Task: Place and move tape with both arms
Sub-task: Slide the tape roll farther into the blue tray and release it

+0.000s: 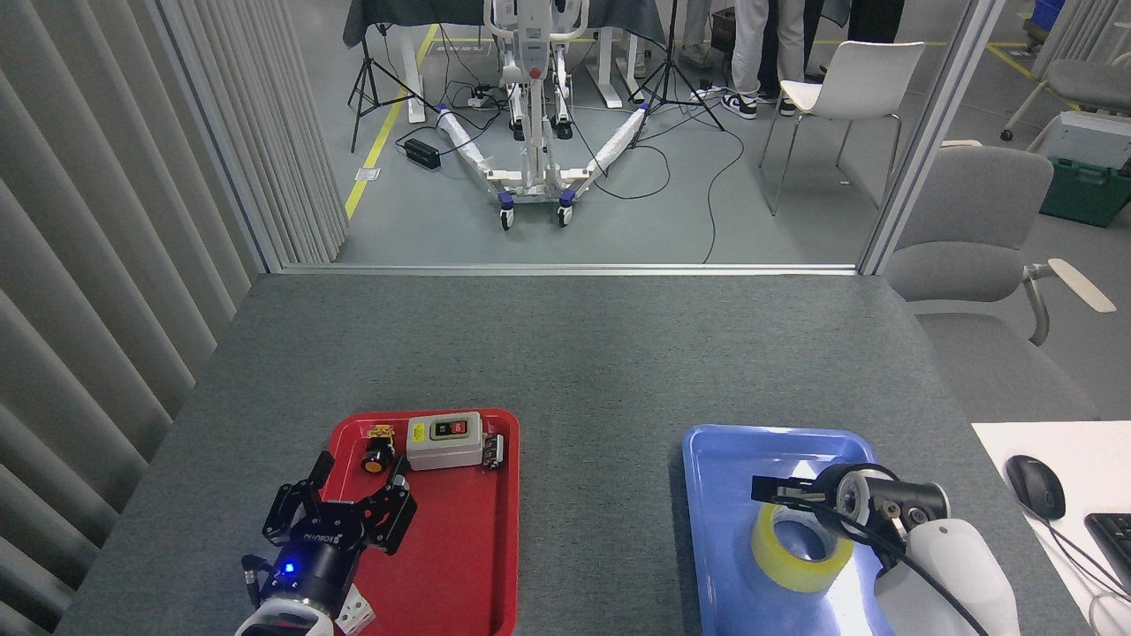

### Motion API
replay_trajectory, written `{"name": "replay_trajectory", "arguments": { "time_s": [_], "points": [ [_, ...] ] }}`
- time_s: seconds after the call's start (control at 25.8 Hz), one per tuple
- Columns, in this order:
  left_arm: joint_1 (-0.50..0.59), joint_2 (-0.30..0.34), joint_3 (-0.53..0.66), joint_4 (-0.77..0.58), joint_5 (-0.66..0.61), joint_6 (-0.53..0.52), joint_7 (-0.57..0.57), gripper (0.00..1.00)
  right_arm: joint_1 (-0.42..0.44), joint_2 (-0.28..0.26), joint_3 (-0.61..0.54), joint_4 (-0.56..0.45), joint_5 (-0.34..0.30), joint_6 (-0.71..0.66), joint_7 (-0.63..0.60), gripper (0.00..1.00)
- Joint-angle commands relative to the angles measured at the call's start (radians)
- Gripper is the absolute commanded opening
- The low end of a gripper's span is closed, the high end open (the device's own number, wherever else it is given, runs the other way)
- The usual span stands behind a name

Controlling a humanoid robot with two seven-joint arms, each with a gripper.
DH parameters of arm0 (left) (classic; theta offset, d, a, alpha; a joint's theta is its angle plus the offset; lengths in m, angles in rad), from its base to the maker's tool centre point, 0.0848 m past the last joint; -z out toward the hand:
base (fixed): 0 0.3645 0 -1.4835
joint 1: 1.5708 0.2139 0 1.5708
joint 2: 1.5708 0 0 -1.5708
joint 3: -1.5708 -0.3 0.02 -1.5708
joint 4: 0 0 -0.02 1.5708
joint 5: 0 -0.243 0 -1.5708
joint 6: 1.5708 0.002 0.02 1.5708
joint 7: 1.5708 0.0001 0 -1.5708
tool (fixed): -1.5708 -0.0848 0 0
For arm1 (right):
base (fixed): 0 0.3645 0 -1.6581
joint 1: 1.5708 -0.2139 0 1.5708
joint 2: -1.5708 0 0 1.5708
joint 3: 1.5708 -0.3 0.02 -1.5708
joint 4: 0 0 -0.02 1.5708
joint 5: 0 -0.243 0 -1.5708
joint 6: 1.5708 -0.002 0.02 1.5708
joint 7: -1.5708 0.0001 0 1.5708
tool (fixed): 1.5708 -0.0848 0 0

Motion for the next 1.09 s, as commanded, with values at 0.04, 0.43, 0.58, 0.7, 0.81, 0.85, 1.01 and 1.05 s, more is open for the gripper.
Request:
{"name": "replay_trajectory", "arguments": {
  "time_s": [0.04,0.43,0.58,0.7,0.81,0.85,1.01,1.05],
  "points": [
    [0.000,0.000,0.000,0.000,0.003,-0.002,-0.001,0.99,0.081,-0.002,-0.035,-0.065,0.069,-0.144,-0.460,0.99],
    [0.000,0.000,0.000,-0.001,0.004,-0.006,0.000,0.99,0.331,0.095,-0.136,-0.088,0.364,-0.176,-1.181,0.99],
    [0.000,0.000,0.000,-0.001,0.004,-0.011,0.000,0.99,0.386,0.136,-0.165,-0.108,0.374,-0.176,-1.233,0.99],
    [0.000,-0.003,0.000,-0.006,0.004,-0.013,0.000,0.99,0.387,0.138,-0.171,-0.108,0.368,-0.165,-1.213,0.99],
    [-0.002,-0.005,-0.018,-0.004,0.004,-0.011,0.000,0.99,0.389,0.156,-0.177,-0.108,0.347,-0.161,-1.052,0.99],
    [-0.002,-0.005,-0.022,-0.004,0.004,-0.011,0.000,0.99,0.387,0.167,-0.179,-0.108,0.336,-0.161,-0.999,0.99],
    [-0.005,-0.008,-0.022,-0.004,0.004,-0.011,0.000,0.99,0.394,0.178,-0.199,-0.108,0.331,-0.164,-1.014,0.99],
    [-0.005,-0.008,-0.022,-0.003,0.004,-0.011,0.000,0.99,0.397,0.179,-0.200,-0.109,0.330,-0.164,-1.035,0.99]
  ]
}}
